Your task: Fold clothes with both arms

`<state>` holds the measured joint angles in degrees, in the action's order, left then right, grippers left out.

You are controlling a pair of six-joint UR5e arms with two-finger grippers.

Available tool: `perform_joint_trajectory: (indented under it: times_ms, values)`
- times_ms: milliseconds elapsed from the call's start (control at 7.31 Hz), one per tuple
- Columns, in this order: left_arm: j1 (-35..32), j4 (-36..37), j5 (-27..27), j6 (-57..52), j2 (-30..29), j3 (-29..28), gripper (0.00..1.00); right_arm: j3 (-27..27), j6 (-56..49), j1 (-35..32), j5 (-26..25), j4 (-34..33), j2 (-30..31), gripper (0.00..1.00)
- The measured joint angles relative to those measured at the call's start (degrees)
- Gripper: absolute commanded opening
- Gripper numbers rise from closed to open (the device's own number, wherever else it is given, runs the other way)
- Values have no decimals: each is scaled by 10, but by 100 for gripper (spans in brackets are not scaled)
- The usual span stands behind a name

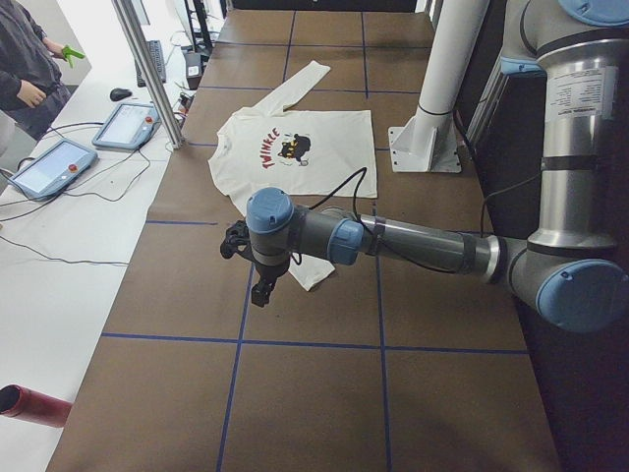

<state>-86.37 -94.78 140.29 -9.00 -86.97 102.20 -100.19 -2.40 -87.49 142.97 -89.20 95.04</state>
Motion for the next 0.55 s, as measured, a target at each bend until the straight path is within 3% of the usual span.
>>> perform_joint_trajectory:
  times_ms: [274,547]
  values:
    - [0,-32,19,18,1,-11,100,5,169,90,-28,112,4,100]
    - [0,-41,21,22,2,-13,100,23,251,172,-79,184,14,100]
